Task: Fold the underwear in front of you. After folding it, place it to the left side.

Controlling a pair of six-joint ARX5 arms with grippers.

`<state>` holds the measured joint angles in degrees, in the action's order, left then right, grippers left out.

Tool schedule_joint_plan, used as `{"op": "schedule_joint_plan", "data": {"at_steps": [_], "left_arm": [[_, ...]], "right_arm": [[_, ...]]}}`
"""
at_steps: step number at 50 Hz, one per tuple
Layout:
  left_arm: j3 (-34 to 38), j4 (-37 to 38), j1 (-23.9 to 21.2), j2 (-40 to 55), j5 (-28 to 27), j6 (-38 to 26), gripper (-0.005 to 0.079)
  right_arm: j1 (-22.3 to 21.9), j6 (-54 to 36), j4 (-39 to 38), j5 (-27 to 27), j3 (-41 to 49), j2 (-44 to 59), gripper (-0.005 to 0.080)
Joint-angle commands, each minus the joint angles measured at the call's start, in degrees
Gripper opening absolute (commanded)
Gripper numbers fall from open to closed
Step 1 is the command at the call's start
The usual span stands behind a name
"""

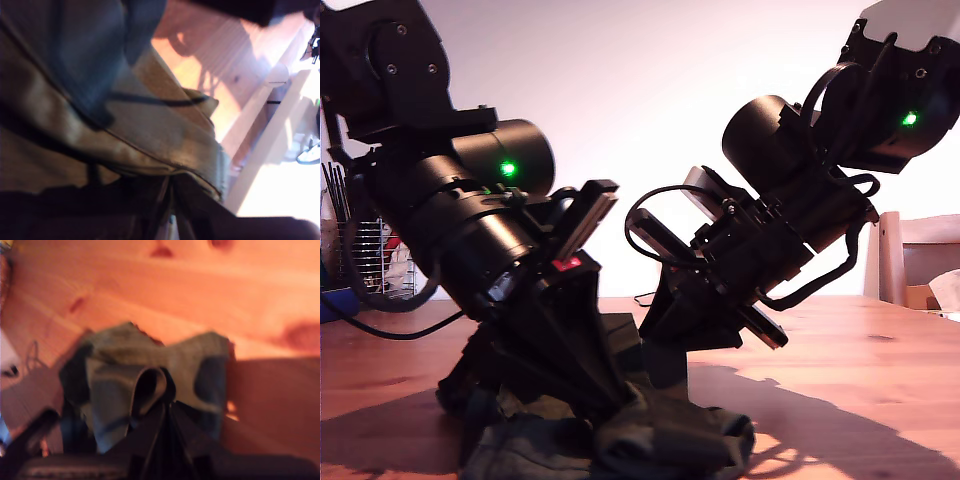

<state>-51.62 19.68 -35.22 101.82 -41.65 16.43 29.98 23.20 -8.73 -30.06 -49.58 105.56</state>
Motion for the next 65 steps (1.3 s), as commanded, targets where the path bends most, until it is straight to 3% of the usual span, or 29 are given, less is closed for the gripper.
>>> {"op": "schedule_joint_plan", "data": {"at_steps": [1,17,29,46,53,59,65], "left_arm": [[0.70,-0.31,1.11,0.07,0.09,-0.42,-0.0019],[0.70,1.73,4.20,-3.17,1.07,-2.67,-0.0019],[0.70,4.37,5.03,-3.17,8.48,-7.13,-0.0019],[0.70,6.47,7.65,-3.21,10.23,-10.05,-0.0019],[0.70,6.47,8.61,-3.23,10.19,-10.51,-0.0019],[0.70,6.71,8.87,-3.26,9.99,-10.60,-0.0019],[0.70,7.10,8.85,-3.26,9.97,-10.97,-0.0019]], "right_arm": [[-1.07,1.01,0.90,-1.53,-0.24,-0.28,0.0026],[-5.77,1.07,11.34,-8.22,-6.86,-0.28,0.0175],[-6.03,0.46,19.93,-12.52,-9.40,-0.28,0.0212],[-6.64,-2.29,27.52,-12.37,-9.40,-0.28,0.0213],[-6.75,-4.37,29.88,-9.57,-9.42,-0.28,0.0212],[-6.78,-5.25,30.53,-7.78,-9.40,-0.28,0.0167],[-6.80,-5.27,30.08,-6.78,-9.40,-0.28,-0.0020]]}}
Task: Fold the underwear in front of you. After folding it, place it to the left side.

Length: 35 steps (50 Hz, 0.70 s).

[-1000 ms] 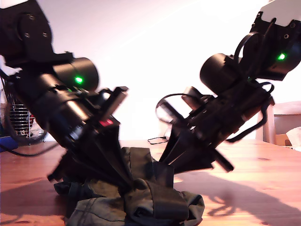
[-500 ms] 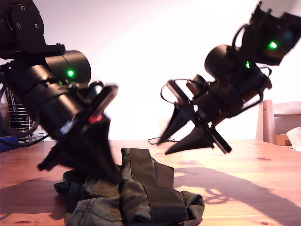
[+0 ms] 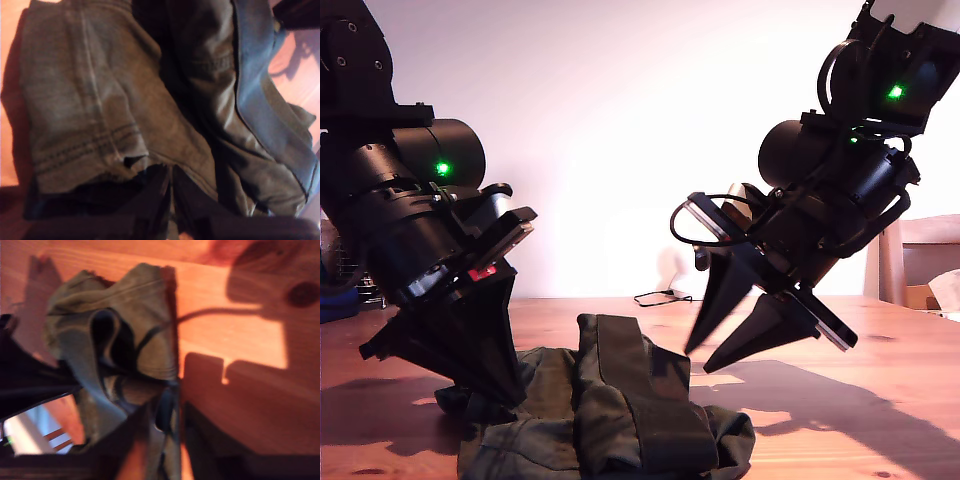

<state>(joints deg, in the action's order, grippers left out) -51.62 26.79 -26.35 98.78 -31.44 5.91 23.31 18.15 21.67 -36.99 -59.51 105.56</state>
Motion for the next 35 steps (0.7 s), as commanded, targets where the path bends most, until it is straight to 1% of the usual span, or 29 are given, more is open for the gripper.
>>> {"op": "schedule_joint_plan", "data": {"at_steps": [1,9,18,21,35], "left_arm": [[0.70,0.00,-0.02,-0.22,-0.24,-0.59,-0.0019],[0.70,0.02,0.00,-0.22,-0.20,-1.03,-0.0019],[0.70,0.02,0.09,-0.22,-0.20,-1.44,-0.0019],[0.70,0.02,0.09,-0.22,-0.22,-1.44,-0.0019],[0.70,0.02,0.11,-0.22,-0.22,-1.49,-0.0019]], "right_arm": [[-0.13,-0.22,-0.33,0.13,0.52,-0.28,-0.0010],[0.02,-0.24,1.09,0.13,0.52,-0.28,-0.0011],[0.46,-0.44,1.07,0.68,0.52,-0.28,-0.0011],[0.98,-0.46,0.74,1.99,0.52,-0.28,-0.0011],[2.95,0.09,-1.55,3.15,0.52,-0.09,-0.0011]]}}
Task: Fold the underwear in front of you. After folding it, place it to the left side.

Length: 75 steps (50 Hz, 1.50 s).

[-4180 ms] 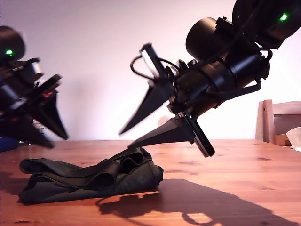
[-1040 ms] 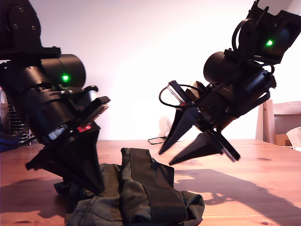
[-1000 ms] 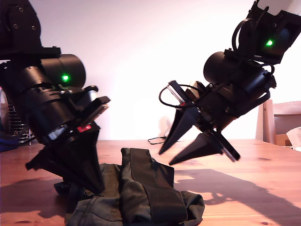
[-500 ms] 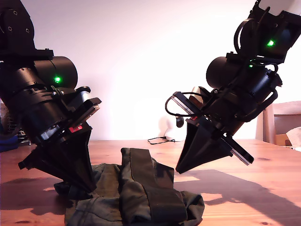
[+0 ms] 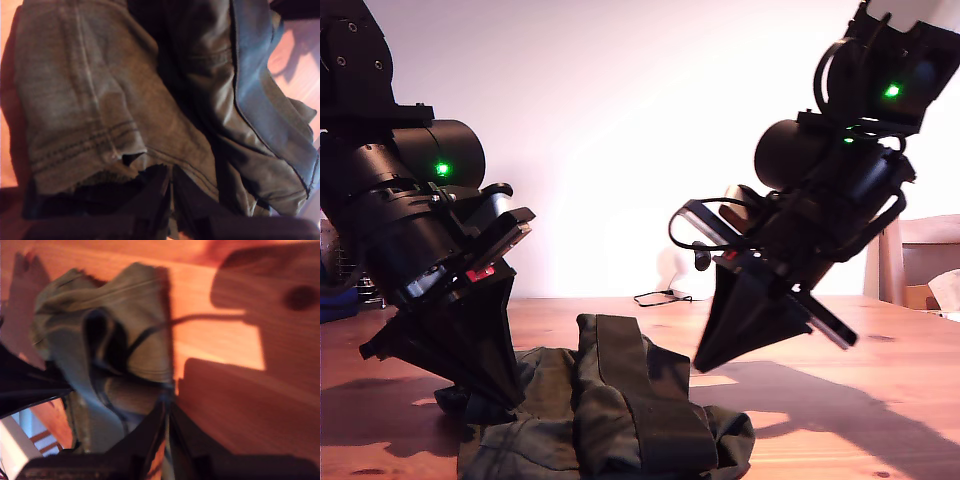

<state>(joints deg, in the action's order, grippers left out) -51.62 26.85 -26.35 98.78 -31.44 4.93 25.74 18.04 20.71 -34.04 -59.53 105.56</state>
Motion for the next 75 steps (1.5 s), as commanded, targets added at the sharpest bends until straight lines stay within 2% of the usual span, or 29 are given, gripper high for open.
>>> {"op": "schedule_joint_plan", "data": {"at_steps": [1,16,21,48,75], "left_arm": [[0.70,-0.04,0.11,-0.22,-0.22,-0.48,-0.0019],[0.70,-0.04,0.11,-0.22,0.33,-0.72,-0.0019],[0.70,-0.09,0.11,-0.22,0.55,-0.98,-0.0019],[0.70,-0.17,2.84,-0.22,0.39,-1.99,-0.0019],[0.70,-1.05,3.15,-1.73,-0.94,-2.71,-0.0019]], "right_arm": [[0.55,0.28,-0.72,0.15,0.55,-0.07,-0.0011],[1.33,0.63,-1.22,-0.11,0.55,1.27,-0.0011],[2.01,2.64,-3.30,-2.12,0.55,1.33,-0.0011],[7.32,9.22,-8.87,-4.61,0.55,1.33,-0.0011],[13.81,17.81,-15.39,-4.92,0.52,1.33,-0.0011]]}}
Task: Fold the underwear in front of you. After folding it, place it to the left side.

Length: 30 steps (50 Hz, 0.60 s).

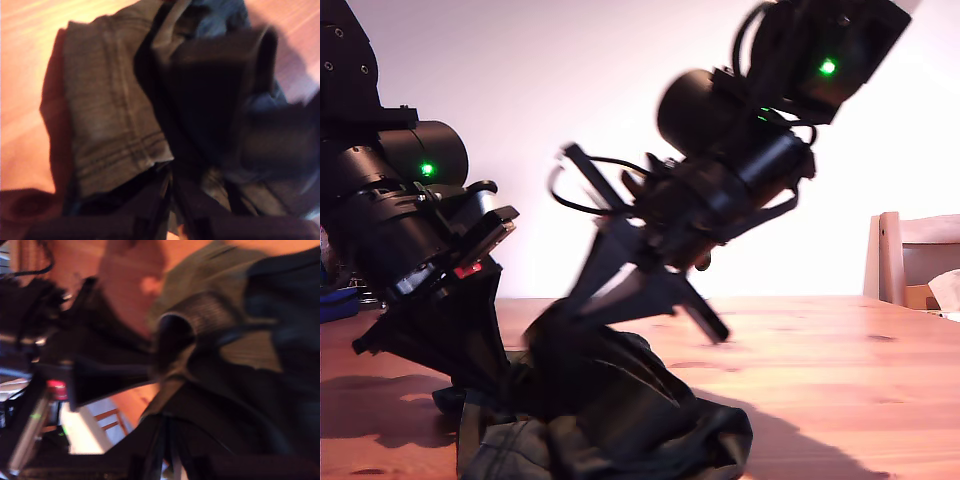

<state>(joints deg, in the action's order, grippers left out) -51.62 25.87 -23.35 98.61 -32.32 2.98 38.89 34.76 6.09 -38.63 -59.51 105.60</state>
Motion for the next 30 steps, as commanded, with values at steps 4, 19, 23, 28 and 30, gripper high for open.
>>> {"op": "schedule_joint_plan", "data": {"at_steps": [4,19,23,28,30], "left_arm": [[0.70,1.27,0.98,-3.04,0.39,-1.55,-0.0019],[0.68,9.57,5.64,-10.36,2.89,-2.05,-0.0019],[0.68,10.62,6.34,-11.50,4.79,-2.05,-0.0019],[0.68,10.40,6.58,-12.07,5.38,-2.10,-0.0019],[0.68,10.12,6.58,-12.07,5.38,-2.10,-0.0019]], "right_arm": [[1.14,1.66,-1.62,0.09,0.50,1.29,-0.0011],[3.15,4.81,-5.44,0.42,0.50,1.29,-0.0011],[4.31,5.68,-6.45,1.75,0.50,1.29,-0.0011],[5.75,6.01,-8.17,2.16,0.50,1.29,-0.0011],[6.10,6.23,-9.03,2.16,0.50,1.29,-0.0011]]}}
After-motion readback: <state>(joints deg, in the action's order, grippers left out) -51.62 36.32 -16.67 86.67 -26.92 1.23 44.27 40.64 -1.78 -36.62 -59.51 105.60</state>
